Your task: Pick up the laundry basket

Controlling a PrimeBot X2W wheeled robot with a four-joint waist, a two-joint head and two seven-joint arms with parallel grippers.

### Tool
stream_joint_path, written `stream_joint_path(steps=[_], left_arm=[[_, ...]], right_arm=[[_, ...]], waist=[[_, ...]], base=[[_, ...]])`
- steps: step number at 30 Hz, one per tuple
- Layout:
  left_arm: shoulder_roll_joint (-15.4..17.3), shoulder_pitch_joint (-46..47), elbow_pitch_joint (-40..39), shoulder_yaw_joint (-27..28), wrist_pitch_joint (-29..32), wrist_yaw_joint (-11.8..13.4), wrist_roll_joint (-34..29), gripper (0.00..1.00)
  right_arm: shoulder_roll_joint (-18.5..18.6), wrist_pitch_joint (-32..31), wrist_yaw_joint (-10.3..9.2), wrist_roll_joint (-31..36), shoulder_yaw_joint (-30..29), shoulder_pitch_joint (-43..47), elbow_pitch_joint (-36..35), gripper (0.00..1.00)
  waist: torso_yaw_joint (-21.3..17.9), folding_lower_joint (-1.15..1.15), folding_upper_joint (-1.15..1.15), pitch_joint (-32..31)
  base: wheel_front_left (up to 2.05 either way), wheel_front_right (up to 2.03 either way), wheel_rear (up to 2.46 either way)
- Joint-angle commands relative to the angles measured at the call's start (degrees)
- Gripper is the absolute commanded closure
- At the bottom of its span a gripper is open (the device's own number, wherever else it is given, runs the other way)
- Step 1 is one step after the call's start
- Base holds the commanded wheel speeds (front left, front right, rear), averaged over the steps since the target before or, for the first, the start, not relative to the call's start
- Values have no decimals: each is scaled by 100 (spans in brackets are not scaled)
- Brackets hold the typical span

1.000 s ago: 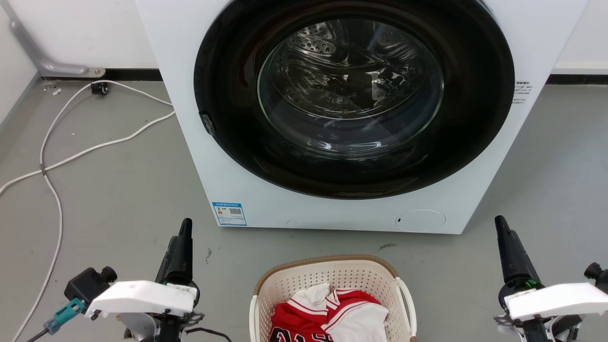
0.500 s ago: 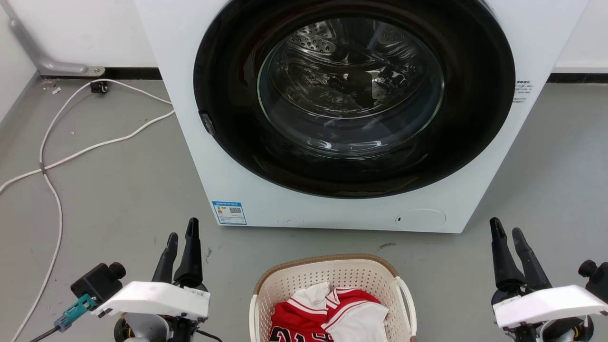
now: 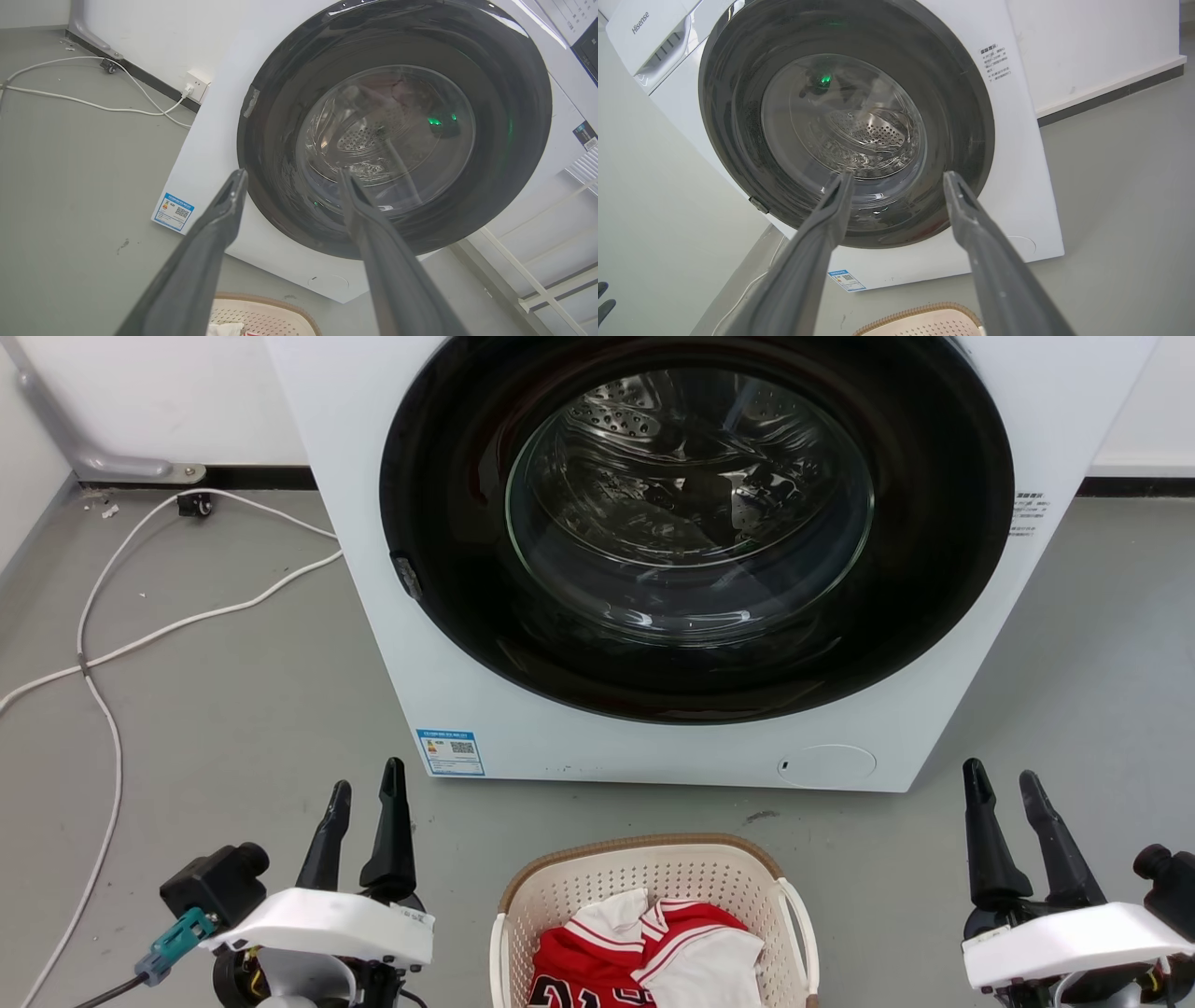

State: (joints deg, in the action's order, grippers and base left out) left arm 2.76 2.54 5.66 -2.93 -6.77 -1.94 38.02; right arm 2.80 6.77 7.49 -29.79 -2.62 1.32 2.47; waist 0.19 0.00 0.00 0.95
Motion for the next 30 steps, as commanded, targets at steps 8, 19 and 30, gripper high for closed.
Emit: stream_joint_path(steps=[8, 19, 30], left_arm=[[15, -16, -159, -88, -160, 57, -607, 0], [16, -82, -227, -185, -345, 86, -1381, 0], [16, -131, -226, -254, -488, 134, -1992, 0]], right_arm=[[12, 153, 0, 575, 32, 69, -218, 0], [13, 345, 0, 1374, 93, 166, -312, 0], [13, 489, 0, 1980, 132, 231, -385, 0]], waist=[[10, 0, 0, 8], [11, 0, 0, 11], [10, 0, 0, 2]], base=[[0, 0, 0], [0, 0, 0], [0, 0, 0]])
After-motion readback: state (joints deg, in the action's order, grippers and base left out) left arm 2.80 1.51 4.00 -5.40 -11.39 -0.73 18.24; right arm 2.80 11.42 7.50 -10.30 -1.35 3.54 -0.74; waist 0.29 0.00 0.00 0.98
